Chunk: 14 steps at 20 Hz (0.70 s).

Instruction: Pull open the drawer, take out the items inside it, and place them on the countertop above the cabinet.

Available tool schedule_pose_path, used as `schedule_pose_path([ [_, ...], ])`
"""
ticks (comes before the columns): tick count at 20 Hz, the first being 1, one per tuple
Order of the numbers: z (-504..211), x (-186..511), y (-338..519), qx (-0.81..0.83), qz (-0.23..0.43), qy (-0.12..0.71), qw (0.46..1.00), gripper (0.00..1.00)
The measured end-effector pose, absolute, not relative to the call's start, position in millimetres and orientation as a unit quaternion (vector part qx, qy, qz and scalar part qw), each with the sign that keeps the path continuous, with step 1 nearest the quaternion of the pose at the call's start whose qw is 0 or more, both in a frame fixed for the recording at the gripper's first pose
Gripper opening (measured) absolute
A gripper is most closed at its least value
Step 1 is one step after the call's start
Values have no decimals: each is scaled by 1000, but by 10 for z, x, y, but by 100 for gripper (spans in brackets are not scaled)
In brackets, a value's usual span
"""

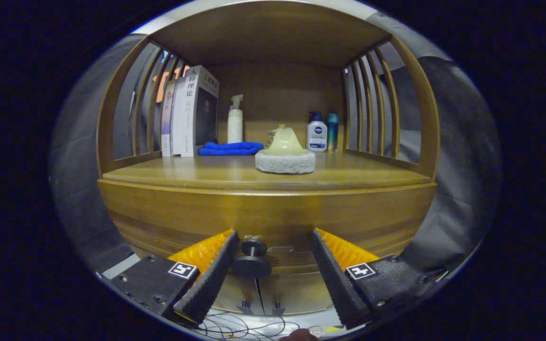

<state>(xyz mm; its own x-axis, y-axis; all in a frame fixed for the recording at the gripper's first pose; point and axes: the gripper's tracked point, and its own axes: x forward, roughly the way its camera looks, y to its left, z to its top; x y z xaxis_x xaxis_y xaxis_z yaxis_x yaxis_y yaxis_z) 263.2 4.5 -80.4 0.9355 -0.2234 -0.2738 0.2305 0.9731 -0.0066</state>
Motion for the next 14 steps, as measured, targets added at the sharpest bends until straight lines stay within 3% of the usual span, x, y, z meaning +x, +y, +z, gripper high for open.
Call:
schedule_pose_path([
  [8, -552, 1637, 314, 1, -88, 86, 992, 99],
  [14, -185, 676, 234, -9, -110, 39, 993, 100],
])
